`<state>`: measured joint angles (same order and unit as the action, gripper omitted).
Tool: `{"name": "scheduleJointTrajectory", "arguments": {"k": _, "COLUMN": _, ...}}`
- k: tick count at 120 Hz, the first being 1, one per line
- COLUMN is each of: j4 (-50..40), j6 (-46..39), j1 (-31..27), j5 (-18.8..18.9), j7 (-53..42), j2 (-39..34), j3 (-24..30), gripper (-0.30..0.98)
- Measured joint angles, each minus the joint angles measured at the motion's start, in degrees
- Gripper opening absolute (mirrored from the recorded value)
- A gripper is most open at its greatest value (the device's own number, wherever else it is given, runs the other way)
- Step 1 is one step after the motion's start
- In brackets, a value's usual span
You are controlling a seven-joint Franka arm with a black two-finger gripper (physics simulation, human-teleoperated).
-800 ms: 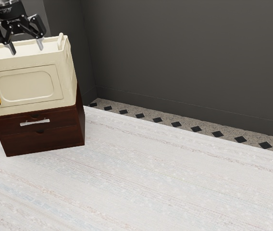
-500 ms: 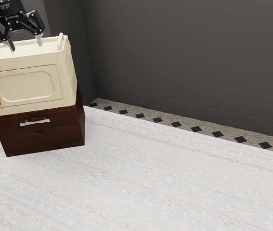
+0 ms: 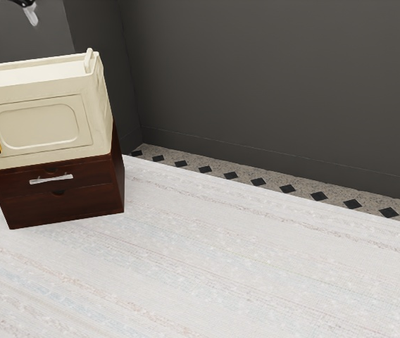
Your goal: Pull the drawer handle with one arm to open the drawer
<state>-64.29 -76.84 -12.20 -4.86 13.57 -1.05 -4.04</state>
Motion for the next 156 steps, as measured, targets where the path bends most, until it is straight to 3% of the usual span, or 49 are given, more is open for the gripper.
{"name": "scheduleJointTrajectory", "arguments": {"k": 72, "j4": -1.07, "j6": -1.67, "j1": 3.9, "j5": -0.99, "j7": -0.05, "j2": -1.47, "j3": -2.45, "gripper": 0.69}}
{"name": "scheduleJointTrajectory", "arguments": {"k": 81, "j4": -9.71, "j6": -1.68, "j1": 1.11, "j5": 0.85, "j7": 0.03, "j2": -9.82, "j3": 1.98, "gripper": 0.69}}
{"name": "scheduleJointTrajectory", "arguments": {"k": 89, "j4": -24.27, "j6": -3.9, "j1": 1.29, "j5": 1.58, "j7": 0.08, "j2": -19.71, "j3": 5.3, "gripper": 0.69}}
{"name": "scheduleJointTrajectory", "arguments": {"k": 103, "j4": -44.86, "j6": -9.3, "j1": 4.87, "j5": -0.62, "j7": 0.17, "j2": -29.43, "j3": 6.19, "gripper": 0.69}}
{"name": "scheduleJointTrajectory", "arguments": {"k": 118, "j4": -59.37, "j6": -13.58, "j1": 16.9, "j5": 1.04, "j7": 0.49, "j2": -36.78, "j3": -2.61, "gripper": 0.69}}
{"name": "scheduleJointTrajectory", "arguments": {"k": 129, "j4": -67.74, "j6": -14.24, "j1": 21.72, "j5": 3.3, "j7": 1.08, "j2": -42.04, "j3": -6.4, "gripper": 0.69}}
{"name": "scheduleJointTrajectory", "arguments": {"k": 156, "j4": -73.2, "j6": -17.1, "j1": 23.45, "j5": 10.47, "j7": -5.39, "j2": -45.85, "j3": -10.85, "gripper": 0.69}}
